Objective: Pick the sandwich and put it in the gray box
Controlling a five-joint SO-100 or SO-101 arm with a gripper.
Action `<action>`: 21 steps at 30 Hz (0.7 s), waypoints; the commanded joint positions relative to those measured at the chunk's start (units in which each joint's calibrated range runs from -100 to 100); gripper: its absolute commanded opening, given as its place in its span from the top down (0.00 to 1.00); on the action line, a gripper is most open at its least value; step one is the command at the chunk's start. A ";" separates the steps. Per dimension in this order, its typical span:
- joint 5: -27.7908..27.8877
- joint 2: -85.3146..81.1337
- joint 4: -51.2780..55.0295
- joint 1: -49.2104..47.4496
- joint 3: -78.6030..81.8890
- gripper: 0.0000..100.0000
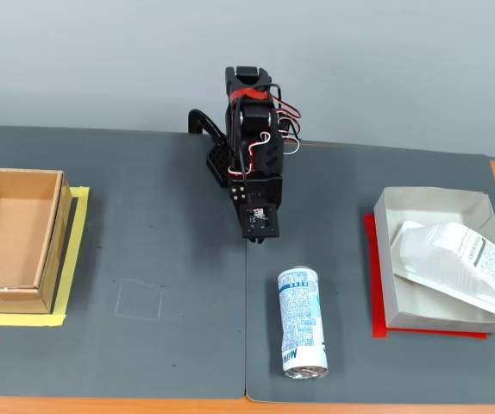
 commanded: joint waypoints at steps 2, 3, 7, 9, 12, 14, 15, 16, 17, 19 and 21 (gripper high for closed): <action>-0.06 -0.34 0.24 0.18 -0.33 0.98; -0.11 -0.34 0.24 0.25 -0.33 0.98; -0.16 -0.26 0.32 0.33 -0.33 0.98; -0.21 -0.26 0.32 0.25 -0.33 0.98; -0.27 -0.17 0.32 0.10 -0.33 0.98; -0.32 -0.17 0.32 0.10 -0.33 0.98; -0.32 -0.17 0.32 0.18 -0.33 0.98; -0.32 -0.17 0.32 0.25 -0.33 0.98; -0.32 -0.17 0.32 0.25 -0.33 0.98; -0.32 -0.17 0.32 0.25 -0.42 0.98; -0.32 -0.17 0.32 0.25 -0.42 0.98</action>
